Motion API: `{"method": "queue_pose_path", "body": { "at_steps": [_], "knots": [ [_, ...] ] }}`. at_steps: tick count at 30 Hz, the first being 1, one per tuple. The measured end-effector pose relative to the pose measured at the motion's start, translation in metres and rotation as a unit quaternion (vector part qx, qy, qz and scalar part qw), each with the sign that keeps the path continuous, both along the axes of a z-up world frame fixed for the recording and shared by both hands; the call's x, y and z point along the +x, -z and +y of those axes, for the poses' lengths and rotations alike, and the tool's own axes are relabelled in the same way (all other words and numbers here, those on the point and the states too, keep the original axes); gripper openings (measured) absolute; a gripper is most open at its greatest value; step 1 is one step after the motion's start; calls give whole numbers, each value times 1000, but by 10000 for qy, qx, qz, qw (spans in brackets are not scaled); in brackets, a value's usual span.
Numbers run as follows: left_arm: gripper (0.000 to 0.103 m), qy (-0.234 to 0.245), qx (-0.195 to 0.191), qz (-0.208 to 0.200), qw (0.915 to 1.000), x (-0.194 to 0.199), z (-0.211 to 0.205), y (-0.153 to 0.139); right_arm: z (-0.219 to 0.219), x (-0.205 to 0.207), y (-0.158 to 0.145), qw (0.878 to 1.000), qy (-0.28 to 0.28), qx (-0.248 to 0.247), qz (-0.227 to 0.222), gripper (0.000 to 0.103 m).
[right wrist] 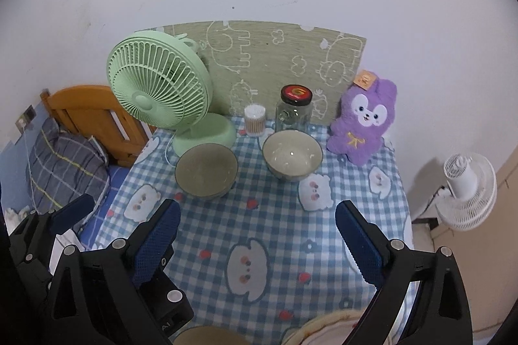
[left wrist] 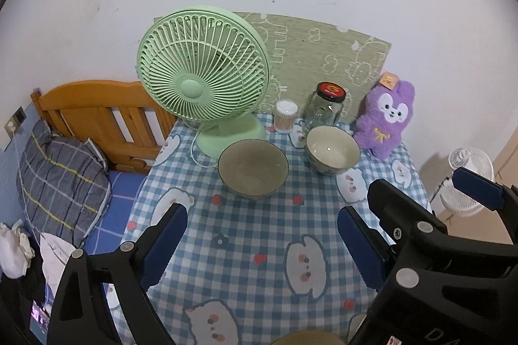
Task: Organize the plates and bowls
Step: 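Move both grippers back toward the bowl beside the fan base, then close both grippers on the rim of the bowl beside the fan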
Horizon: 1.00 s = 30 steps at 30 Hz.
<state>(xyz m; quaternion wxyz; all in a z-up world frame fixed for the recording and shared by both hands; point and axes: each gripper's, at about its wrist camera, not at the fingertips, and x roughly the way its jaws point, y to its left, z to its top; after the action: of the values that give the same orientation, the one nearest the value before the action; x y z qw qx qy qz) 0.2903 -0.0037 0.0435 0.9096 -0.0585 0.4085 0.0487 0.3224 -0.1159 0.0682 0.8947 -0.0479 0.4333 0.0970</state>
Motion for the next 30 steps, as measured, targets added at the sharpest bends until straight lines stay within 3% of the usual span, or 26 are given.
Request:
{"method": "queue_pose_path", "body": {
  "at_steps": [12, 17, 23, 25, 30],
  "knots": [
    [94, -440, 92, 134, 9989, 42, 3, 21, 4, 53, 31, 9992, -346, 154, 142, 98],
    [87, -537, 70, 300, 9981, 57, 11, 36, 10, 71, 48, 9985, -443, 223, 214, 96],
    [86, -590, 146, 372, 9975, 73, 19, 53, 19, 90, 70, 9982, -515, 191, 229, 86],
    [79, -546, 138, 366, 9977, 78, 21, 60, 22, 96, 78, 9981, -541, 166, 253, 82],
    [76, -577, 219, 483, 9969, 93, 27, 78, 27, 112, 102, 9976, -540, 135, 404, 76]
  ]
}}
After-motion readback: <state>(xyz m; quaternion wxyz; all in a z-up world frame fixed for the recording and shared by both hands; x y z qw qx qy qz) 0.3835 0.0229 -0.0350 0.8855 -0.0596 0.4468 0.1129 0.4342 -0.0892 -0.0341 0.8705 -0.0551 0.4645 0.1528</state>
